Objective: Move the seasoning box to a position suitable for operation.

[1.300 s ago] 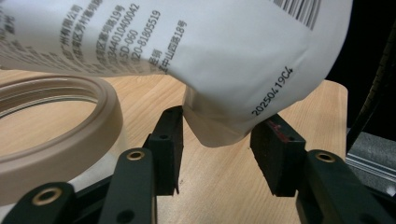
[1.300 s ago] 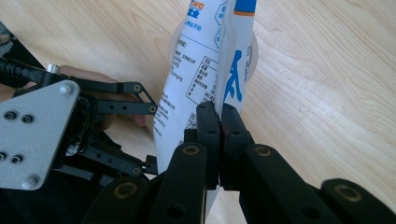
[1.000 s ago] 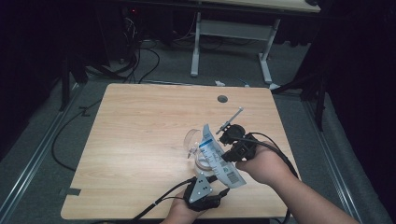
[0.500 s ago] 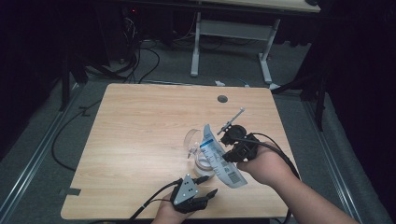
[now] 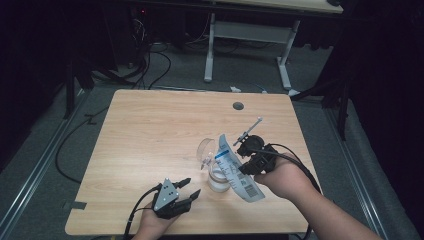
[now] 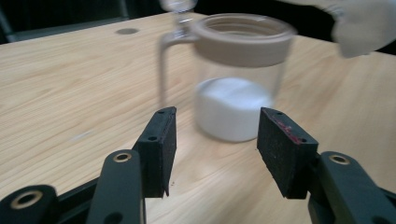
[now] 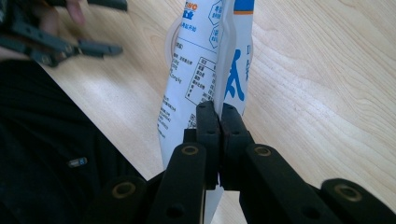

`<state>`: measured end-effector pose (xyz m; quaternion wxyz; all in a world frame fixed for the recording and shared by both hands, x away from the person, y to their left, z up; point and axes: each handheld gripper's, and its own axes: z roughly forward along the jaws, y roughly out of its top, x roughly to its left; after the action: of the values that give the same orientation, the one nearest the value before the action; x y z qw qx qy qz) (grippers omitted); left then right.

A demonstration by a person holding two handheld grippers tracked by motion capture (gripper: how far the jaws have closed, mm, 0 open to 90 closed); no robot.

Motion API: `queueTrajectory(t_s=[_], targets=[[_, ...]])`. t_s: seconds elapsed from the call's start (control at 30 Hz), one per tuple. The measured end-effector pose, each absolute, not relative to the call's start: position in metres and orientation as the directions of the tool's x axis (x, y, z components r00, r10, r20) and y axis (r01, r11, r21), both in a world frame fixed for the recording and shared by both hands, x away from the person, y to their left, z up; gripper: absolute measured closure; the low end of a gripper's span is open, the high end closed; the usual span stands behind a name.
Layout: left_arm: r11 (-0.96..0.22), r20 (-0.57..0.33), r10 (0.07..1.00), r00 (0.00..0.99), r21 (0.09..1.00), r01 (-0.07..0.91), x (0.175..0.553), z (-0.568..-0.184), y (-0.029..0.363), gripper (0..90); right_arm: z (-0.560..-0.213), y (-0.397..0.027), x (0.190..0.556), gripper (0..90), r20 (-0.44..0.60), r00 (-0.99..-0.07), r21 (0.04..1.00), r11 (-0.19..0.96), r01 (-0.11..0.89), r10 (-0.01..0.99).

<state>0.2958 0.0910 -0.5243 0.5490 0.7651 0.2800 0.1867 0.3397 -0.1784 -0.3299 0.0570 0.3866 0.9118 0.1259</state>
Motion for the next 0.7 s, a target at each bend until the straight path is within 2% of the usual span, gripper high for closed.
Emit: queueTrajectory(t_s=[0.23,0.5,0.7], targets=[[-0.233,0.028,0.716,0.698,0.952,0.201,0.304,-0.517,0.125,48.2,-0.328,-0.184,0.341,89.0,-0.007,-0.677,0.285,0.650,0.704,0.736],[-0.151,-0.028,0.783,0.622,0.961,0.234,0.314,-0.513,0.164,48.3,-0.331,-0.195,0.344,89.0,-0.007,-0.659,0.290,0.633,0.718,0.752],[-0.119,-0.057,0.797,0.601,0.961,0.248,0.317,-0.512,0.174,48.2,-0.335,-0.208,0.352,89.0,-0.007,-0.632,0.294,0.606,0.739,0.775]])
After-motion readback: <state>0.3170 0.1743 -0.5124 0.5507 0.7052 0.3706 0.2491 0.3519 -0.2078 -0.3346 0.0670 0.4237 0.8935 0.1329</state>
